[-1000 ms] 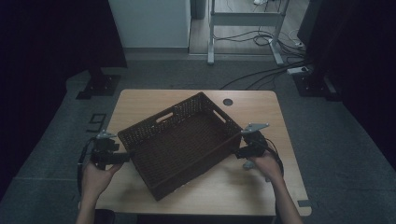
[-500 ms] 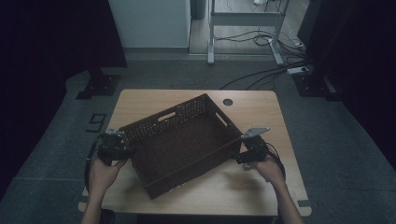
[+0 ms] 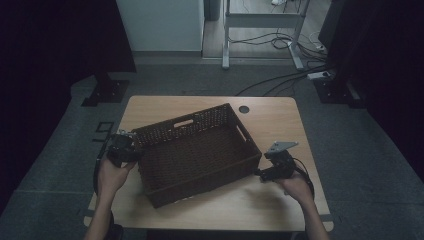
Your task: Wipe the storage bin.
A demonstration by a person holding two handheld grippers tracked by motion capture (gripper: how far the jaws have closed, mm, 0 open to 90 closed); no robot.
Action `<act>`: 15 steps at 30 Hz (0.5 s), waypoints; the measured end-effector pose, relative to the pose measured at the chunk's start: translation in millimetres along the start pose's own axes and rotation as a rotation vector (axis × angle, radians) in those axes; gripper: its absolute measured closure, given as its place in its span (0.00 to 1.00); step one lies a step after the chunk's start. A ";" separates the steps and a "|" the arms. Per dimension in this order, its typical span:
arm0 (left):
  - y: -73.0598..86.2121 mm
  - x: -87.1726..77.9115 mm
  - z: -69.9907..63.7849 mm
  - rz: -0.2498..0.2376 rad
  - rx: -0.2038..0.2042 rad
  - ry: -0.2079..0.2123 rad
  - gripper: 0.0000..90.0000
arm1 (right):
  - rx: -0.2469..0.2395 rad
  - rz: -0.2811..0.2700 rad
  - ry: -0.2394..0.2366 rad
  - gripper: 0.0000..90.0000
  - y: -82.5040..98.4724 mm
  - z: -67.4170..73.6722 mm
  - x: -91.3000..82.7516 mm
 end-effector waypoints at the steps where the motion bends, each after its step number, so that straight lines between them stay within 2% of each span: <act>1: -1.9 1.3 2.1 0.004 0.001 0.001 0.63 | 0.016 0.001 0.020 0.18 2.4 -4.1 -1.4; 4: -6.5 4.5 7.9 0.011 -0.008 0.000 0.66 | 0.065 0.010 0.066 0.17 9.8 -16.3 -3.9; 8: -14.2 10.3 17.5 0.024 -0.014 0.002 0.68 | 0.102 0.022 0.105 0.17 17.2 -27.1 -4.3; 13: -23.0 23.4 29.8 0.049 -0.031 0.009 0.69 | 0.121 0.032 0.110 0.16 21.7 -30.9 -2.3; 15: -23.7 27.9 31.3 0.062 -0.050 0.018 0.67 | 0.119 0.038 0.114 0.16 22.4 -31.0 -1.6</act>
Point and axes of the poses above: each handheld gripper's, and its own axes: x roughly forward along the jaws, y roughly out of its underside, z roughly to its left, the point moved 6 cm from there along x, roughly forward along the jaws, and after that the axes turned 5 degrees about z, right-handed, at the moved point
